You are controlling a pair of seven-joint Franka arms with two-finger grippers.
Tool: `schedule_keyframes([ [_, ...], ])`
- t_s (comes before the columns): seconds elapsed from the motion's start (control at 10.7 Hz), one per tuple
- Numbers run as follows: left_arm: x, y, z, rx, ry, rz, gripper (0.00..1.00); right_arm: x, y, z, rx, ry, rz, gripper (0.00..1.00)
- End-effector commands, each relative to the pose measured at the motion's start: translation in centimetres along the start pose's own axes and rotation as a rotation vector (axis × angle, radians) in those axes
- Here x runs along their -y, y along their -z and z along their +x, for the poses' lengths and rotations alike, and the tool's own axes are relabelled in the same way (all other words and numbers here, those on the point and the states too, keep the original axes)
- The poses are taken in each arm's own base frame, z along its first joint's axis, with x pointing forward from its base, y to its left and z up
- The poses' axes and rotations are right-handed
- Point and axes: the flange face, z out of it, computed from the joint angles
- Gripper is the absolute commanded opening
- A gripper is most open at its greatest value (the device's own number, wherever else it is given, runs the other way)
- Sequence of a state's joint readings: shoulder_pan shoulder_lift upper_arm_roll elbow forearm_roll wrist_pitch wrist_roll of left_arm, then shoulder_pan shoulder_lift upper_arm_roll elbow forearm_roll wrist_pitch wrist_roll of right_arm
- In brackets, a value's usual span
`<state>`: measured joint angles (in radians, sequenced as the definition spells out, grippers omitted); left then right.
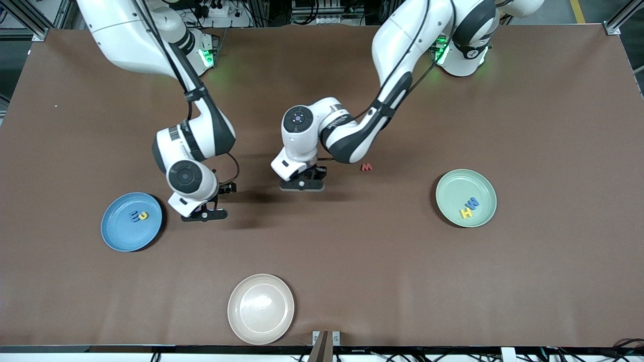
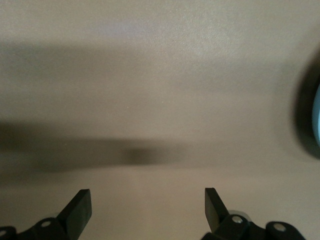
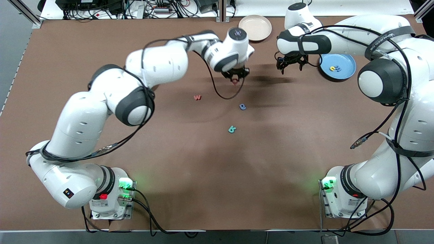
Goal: Sort upper and lower case letters into plates
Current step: 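Carry the Q to the green plate while the right gripper reaches letters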
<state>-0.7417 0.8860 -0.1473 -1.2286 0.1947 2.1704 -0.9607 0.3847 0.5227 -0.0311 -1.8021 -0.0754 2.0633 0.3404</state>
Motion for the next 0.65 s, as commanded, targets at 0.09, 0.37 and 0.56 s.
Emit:
schedule_keyframes([
  [0.09, 6.5, 6.8, 4.0, 0.012, 0.024, 0.052, 0.00, 3.4, 1.9, -0.5, 0.026, -0.091, 0.193, 1.00],
  [0.37, 15.7, 10.4, 7.0, 0.024, 0.067, 0.079, 0.00, 8.5, 2.6, -1.1, 0.000, -0.177, 0.228, 1.00],
  [0.56, 21.9, 11.7, 9.0, 0.036, 0.056, 0.089, 0.00, 14.0, 3.0, -1.8, -0.032, -0.262, 0.236, 1.00],
])
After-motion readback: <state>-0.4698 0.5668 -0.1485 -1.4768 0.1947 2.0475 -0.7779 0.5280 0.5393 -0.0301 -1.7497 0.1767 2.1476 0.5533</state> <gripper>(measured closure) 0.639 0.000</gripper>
